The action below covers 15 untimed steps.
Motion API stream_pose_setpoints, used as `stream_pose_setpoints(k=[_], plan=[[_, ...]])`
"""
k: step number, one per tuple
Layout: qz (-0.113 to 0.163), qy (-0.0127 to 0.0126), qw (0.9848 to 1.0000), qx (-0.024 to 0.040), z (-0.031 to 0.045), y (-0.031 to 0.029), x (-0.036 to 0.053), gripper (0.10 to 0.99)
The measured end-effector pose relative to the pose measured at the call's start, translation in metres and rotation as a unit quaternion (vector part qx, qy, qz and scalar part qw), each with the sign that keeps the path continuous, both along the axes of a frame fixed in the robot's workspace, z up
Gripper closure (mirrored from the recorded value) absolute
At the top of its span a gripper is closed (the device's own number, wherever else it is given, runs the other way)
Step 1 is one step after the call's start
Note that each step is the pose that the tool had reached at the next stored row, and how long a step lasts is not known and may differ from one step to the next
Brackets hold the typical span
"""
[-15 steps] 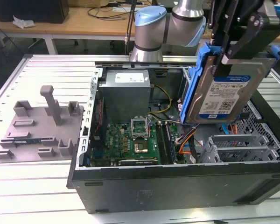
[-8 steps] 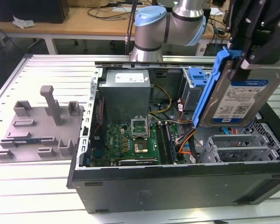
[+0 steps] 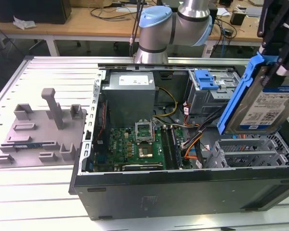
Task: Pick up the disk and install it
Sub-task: 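Insert the disk into the insertion slot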
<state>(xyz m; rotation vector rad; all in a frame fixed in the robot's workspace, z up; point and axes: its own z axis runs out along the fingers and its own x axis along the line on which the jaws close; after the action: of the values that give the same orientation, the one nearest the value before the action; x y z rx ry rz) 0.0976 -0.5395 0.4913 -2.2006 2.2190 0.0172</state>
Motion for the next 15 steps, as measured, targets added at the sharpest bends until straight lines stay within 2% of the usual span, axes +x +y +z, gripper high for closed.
stream_pose_setpoints(k=[6,12,15], plan=[[0.005,0.0000,1.0000,-0.0001,-0.0036,-0.0002,0.0102,0.718],[0.008,0.0000,1.0000,-0.0001,-0.0048,-0.0002,0.0104,0.718],[0.023,0.0000,0.9997,-0.0001,-0.0055,-0.0003,0.0104,0.718]])
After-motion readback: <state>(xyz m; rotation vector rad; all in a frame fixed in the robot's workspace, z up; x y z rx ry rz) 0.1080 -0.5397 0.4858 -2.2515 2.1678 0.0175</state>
